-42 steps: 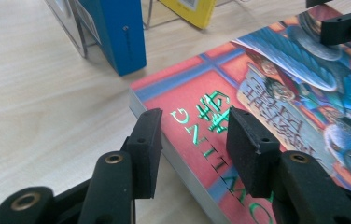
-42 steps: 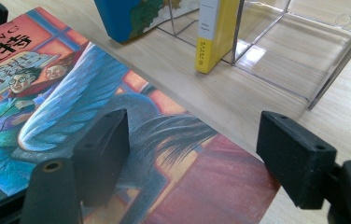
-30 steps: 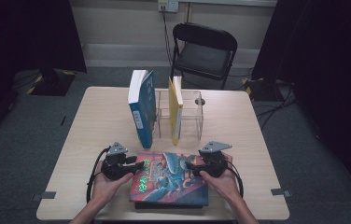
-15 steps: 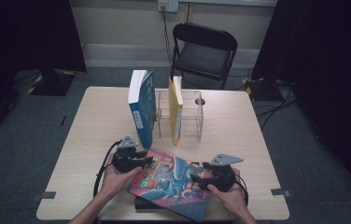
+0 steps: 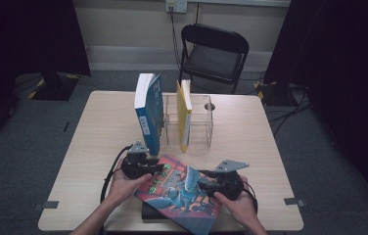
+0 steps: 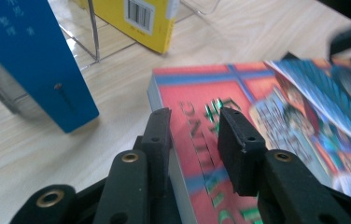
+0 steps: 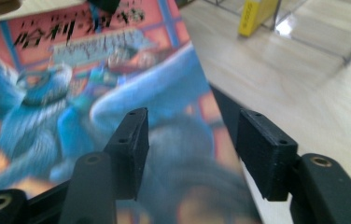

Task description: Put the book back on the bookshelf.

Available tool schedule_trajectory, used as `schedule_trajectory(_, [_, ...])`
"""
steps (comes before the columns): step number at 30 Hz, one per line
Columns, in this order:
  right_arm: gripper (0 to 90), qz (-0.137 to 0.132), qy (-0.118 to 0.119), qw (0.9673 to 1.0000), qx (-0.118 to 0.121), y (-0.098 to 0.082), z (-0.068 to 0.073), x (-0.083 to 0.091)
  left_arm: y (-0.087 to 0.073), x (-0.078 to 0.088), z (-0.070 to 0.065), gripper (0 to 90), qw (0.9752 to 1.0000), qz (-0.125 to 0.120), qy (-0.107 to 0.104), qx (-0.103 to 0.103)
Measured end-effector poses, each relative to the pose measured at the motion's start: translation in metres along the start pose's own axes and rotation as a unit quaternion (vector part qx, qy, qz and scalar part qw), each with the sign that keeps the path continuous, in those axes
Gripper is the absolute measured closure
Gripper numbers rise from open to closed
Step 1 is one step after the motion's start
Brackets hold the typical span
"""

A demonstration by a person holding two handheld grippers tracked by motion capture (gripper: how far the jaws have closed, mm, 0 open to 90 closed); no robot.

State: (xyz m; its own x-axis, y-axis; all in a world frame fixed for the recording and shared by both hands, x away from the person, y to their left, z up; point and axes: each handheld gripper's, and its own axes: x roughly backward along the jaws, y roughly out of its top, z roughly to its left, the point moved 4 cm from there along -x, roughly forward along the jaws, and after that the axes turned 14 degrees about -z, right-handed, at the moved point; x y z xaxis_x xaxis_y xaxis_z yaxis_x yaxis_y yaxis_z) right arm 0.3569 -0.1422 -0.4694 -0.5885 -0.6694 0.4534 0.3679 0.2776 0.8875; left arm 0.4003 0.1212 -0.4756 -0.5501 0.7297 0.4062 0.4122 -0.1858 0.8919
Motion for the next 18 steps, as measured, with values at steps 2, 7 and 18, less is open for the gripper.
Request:
schedule_trajectory(2, [47.1, 0.003, 0.001, 1.0000, 0.007, 0.009, 0.000, -0.009, -0.002, 0.006, -0.002, 65.1, 1.0000, 0.006, -0.001, -0.007])
schedule_trajectory(7, [46.4, 0.003, 0.022, 0.9997, 0.006, 0.025, 0.003, -0.031, -0.012, 0.024, -0.007, 64.4, 1.0000, 0.003, -0.005, 0.005])
schedule_trajectory(18, [47.1, 0.008, 0.031, 0.9995, 0.003, 0.017, 0.006, -0.041, -0.033, 0.065, -0.022, 55.5, 0.9993, 0.018, -0.031, 0.008])
